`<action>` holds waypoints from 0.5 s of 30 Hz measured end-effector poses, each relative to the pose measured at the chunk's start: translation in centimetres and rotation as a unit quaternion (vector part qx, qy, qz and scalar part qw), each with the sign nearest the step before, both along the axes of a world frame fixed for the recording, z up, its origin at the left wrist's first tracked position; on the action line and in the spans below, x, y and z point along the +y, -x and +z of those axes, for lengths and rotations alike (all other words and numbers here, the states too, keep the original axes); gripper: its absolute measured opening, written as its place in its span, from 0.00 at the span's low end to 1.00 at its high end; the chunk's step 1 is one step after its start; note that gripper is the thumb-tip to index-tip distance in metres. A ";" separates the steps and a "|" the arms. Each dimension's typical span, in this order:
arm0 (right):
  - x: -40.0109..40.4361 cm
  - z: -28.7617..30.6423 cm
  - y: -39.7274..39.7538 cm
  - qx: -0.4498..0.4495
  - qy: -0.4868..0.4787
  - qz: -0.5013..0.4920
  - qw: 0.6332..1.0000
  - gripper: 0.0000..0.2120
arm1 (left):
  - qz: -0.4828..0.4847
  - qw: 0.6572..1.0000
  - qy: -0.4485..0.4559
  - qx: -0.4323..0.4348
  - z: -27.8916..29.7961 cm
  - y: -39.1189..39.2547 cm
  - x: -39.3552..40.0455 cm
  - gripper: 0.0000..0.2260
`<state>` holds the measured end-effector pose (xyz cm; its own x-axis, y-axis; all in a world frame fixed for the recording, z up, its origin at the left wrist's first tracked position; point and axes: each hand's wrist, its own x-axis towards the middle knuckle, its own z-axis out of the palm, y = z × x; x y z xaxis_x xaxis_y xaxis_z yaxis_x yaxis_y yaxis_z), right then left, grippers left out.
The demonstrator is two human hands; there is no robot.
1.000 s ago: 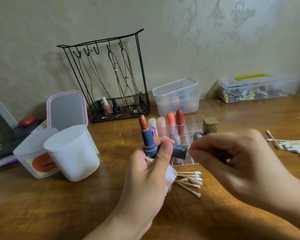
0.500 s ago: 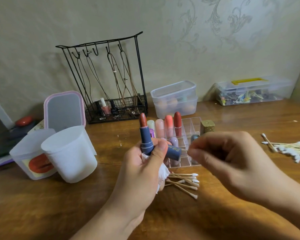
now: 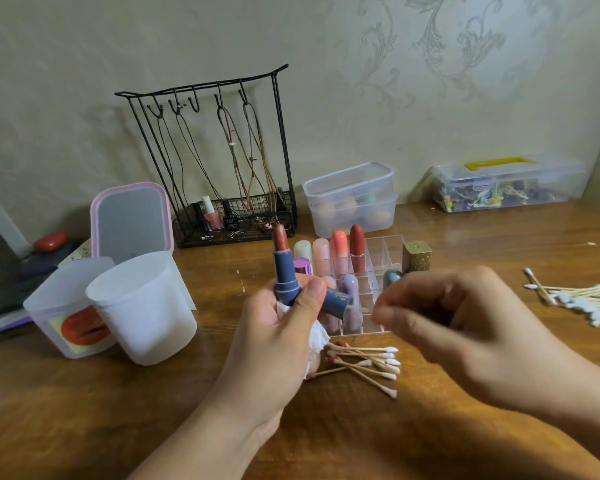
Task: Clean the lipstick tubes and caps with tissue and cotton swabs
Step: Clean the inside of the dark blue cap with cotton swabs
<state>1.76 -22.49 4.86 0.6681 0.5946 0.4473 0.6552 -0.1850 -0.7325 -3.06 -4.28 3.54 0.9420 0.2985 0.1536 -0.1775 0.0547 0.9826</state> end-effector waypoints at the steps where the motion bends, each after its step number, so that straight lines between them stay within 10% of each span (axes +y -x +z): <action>1: -0.1 -0.2 -0.3 -0.006 -0.017 -0.020 1.000 0.08 | -0.003 1.000 0.002 0.002 0.0 0.0 0.0 0.09; 15: 1.1 -1.7 0.8 -0.118 0.017 -0.080 0.990 0.06 | 0.002 0.999 -0.044 0.028 -0.2 0.3 -0.8 0.13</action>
<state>0.93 -21.39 3.13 0.6343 0.5060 0.5845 0.7676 -0.3222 -0.5541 -3.36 -5.06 3.34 0.9489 0.2894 0.1260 -0.1220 -0.0321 0.9920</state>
